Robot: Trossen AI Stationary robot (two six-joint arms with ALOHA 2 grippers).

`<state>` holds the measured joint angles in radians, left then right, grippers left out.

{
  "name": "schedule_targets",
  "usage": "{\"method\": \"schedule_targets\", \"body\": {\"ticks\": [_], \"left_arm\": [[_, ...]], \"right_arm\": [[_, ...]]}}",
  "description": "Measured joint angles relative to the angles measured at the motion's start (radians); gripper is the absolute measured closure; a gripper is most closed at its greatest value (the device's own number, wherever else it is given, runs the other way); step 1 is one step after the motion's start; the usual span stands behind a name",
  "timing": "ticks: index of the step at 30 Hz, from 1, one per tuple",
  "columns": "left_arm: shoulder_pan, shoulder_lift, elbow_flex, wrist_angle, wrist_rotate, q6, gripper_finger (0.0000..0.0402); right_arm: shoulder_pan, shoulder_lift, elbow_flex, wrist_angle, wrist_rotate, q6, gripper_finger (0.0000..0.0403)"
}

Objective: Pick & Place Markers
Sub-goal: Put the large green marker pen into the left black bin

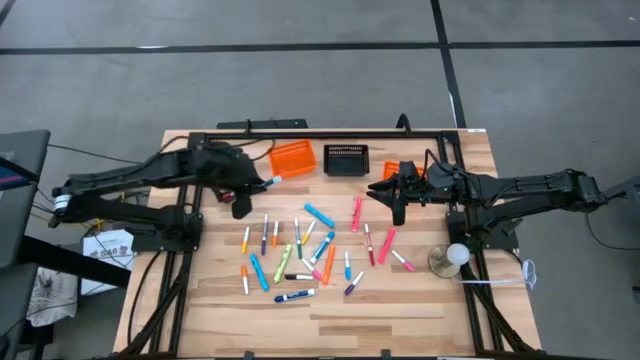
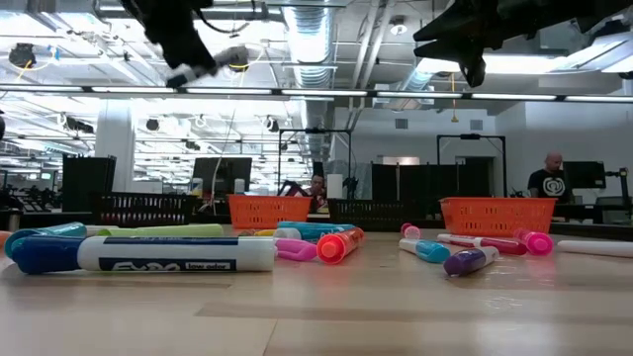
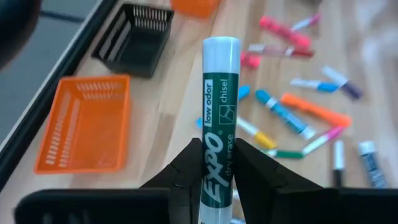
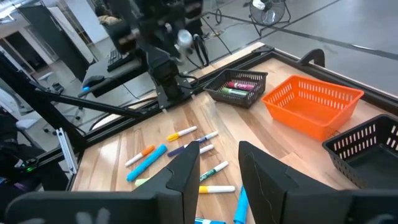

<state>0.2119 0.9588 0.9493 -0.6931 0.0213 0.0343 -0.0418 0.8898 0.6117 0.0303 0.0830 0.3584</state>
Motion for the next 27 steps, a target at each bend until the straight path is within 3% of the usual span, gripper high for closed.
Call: {"method": "schedule_targets", "body": {"ticks": [6, 14, 19, 27], "left_arm": [[-0.001, -0.088, 0.001, -0.080, -0.049, -0.098, 0.0323], [0.004, -0.075, 0.001, -0.304, -0.339, -0.098, 0.0324], [0.061, -0.005, 0.001, -0.303, -0.380, -0.014, 0.0324], [0.265, 0.125, -0.017, -0.288, -0.384, 0.079, 0.0322]], "right_arm": [[0.000, 0.000, 0.000, 0.000, 0.000, 0.000, 0.0301], [0.000, 0.000, 0.000, 0.000, 0.000, 0.000, 0.0301], [0.000, 0.000, 0.000, 0.000, 0.000, 0.000, 0.0301], [0.000, 0.000, 0.000, 0.000, 0.000, 0.000, 0.0301]]}}
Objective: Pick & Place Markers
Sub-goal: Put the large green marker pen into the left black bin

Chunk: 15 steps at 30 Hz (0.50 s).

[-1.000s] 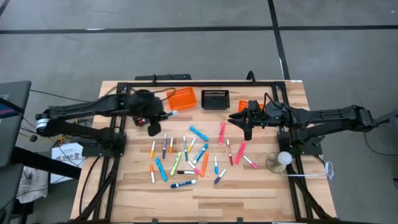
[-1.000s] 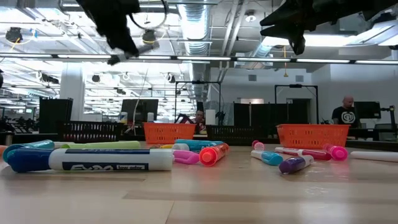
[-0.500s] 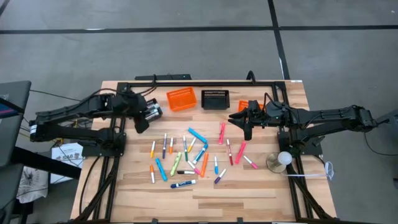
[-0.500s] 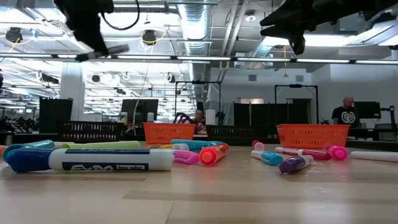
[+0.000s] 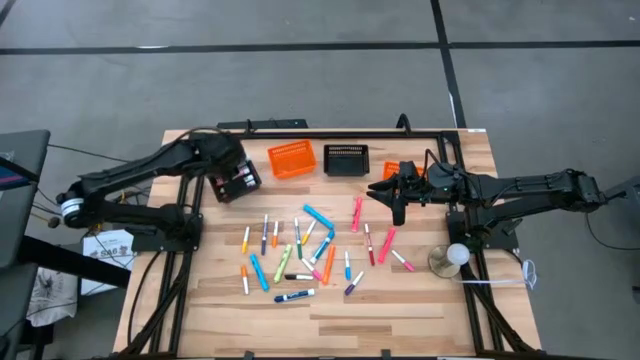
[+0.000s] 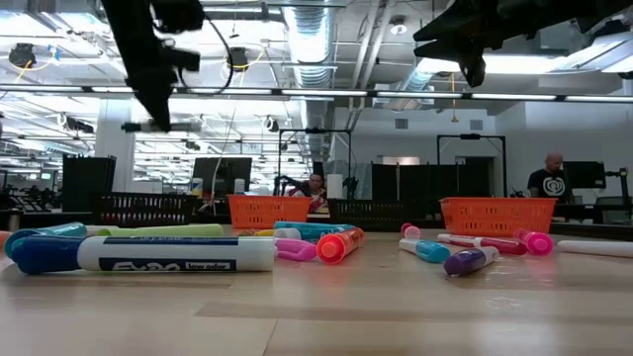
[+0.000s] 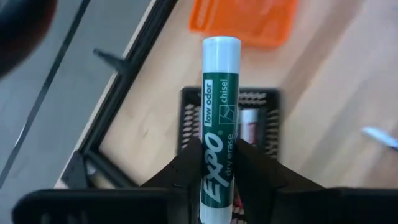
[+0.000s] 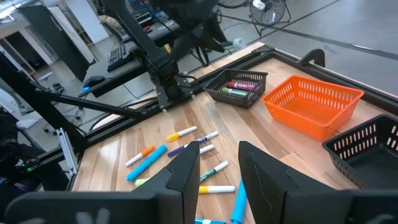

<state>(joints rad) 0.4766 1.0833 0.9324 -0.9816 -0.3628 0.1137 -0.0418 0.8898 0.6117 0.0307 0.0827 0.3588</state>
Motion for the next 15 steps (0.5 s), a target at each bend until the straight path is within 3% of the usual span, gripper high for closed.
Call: {"method": "schedule_targets", "body": {"ticks": [7, 15], "left_arm": [[0.169, 0.025, -0.107, 0.083, 0.123, 0.048, 0.0321], [0.204, 0.023, -0.201, 0.199, 0.168, 0.124, 0.0321]], "right_arm": [[0.000, 0.000, 0.000, 0.000, 0.000, 0.000, 0.0301], [0.000, 0.000, 0.000, 0.000, 0.000, 0.000, 0.0301]]}}
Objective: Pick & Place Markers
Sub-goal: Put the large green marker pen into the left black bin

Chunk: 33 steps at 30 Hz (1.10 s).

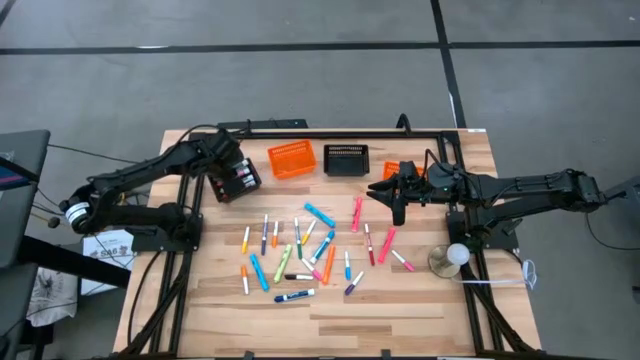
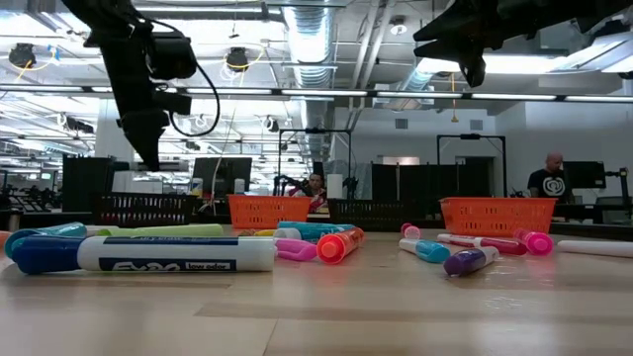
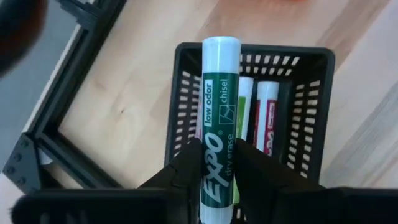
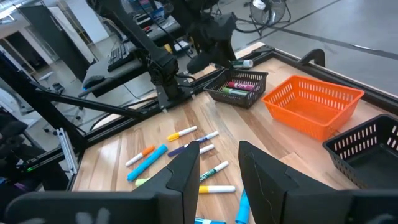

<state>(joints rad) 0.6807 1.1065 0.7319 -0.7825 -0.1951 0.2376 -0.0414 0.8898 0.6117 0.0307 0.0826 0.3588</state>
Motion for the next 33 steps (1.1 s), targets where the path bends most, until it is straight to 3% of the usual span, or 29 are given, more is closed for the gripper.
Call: {"method": "schedule_targets", "body": {"ticks": [18, 33], "left_arm": [[0.000, 0.187, -0.044, 0.110, 0.035, 0.017, 0.0321], [0.000, 0.198, -0.095, 0.118, 0.035, 0.008, 0.0321]], "right_arm": [[0.000, 0.000, 0.000, 0.000, 0.000, 0.026, 0.0301], [0.000, 0.000, 0.000, 0.000, 0.000, 0.026, 0.0301]]}}
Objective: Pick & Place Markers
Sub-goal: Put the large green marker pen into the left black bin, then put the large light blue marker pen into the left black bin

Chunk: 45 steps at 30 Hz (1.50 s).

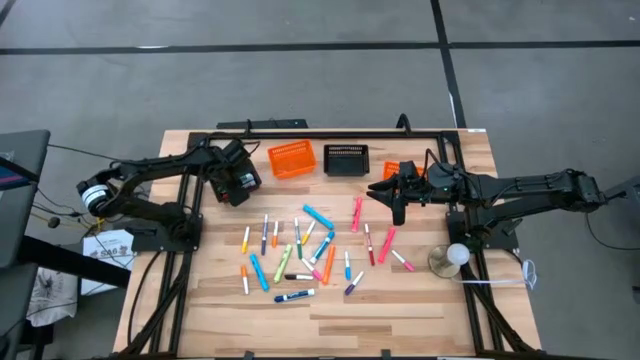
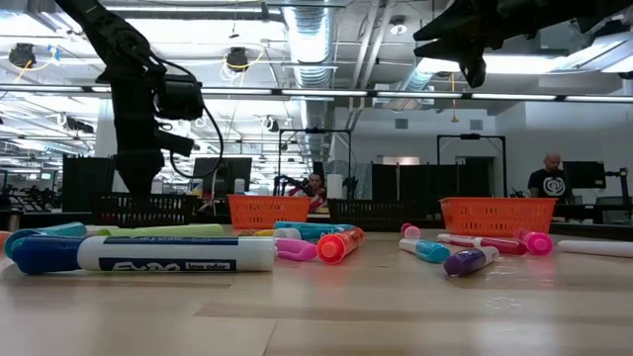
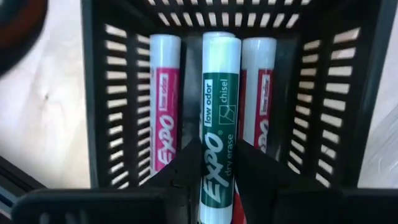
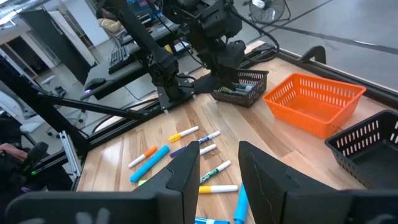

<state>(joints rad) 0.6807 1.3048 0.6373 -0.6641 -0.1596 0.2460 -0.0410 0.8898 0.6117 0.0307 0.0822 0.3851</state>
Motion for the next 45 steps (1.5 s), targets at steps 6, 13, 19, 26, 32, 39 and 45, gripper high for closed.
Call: {"method": "schedule_targets", "body": {"ticks": [6, 13, 19, 26, 32, 39, 45], "left_arm": [[0.000, 0.000, 0.000, 0.015, 0.000, -0.012, 0.0314], [0.000, 0.000, 0.001, 0.019, 0.000, -0.012, 0.0281], [0.000, -0.012, 0.002, 0.014, 0.004, -0.012, 0.0230], [-0.014, -0.179, 0.073, -0.001, 0.003, -0.023, 0.0197], [-0.104, -0.411, 0.140, 0.033, 0.181, -0.106, 0.0195], [-0.272, -0.616, 0.145, 0.168, 0.348, -0.367, 0.0195], [-0.467, -0.631, 0.145, 0.218, 0.343, -0.495, 0.0195]], "right_arm": [[0.000, 0.000, 0.000, 0.000, 0.000, 0.000, 0.0301], [0.000, 0.000, 0.000, 0.000, 0.000, 0.000, 0.0301], [0.000, 0.000, 0.000, 0.000, 0.000, 0.000, 0.0301], [0.000, 0.000, 0.000, 0.000, 0.000, 0.000, 0.0301], [0.000, 0.000, 0.000, 0.000, -0.005, 0.000, 0.0301], [0.000, 0.000, 0.000, 0.000, -0.008, -0.001, 0.0301], [0.001, 0.000, 0.000, 0.000, -0.008, -0.001, 0.0301]]}}
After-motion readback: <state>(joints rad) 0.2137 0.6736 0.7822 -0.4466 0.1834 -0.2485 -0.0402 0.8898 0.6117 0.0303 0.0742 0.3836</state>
